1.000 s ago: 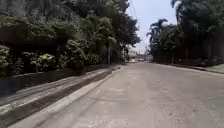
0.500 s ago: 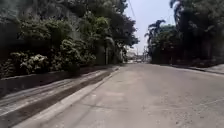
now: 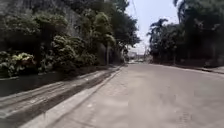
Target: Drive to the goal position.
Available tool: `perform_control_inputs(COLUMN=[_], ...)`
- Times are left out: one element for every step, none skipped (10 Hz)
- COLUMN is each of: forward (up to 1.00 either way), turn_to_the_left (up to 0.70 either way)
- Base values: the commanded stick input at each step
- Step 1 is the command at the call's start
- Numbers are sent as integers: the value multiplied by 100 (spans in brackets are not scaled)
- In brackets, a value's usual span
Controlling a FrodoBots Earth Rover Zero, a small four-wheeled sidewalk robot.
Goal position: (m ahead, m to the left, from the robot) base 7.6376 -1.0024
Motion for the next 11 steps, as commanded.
perform_control_inputs(forward=[100,100,100,100,100,100,100,100,100,100,100], turn_to_the_left=[-37,-37,-37,-37,-37,-37,-25,-4,3,3,3])
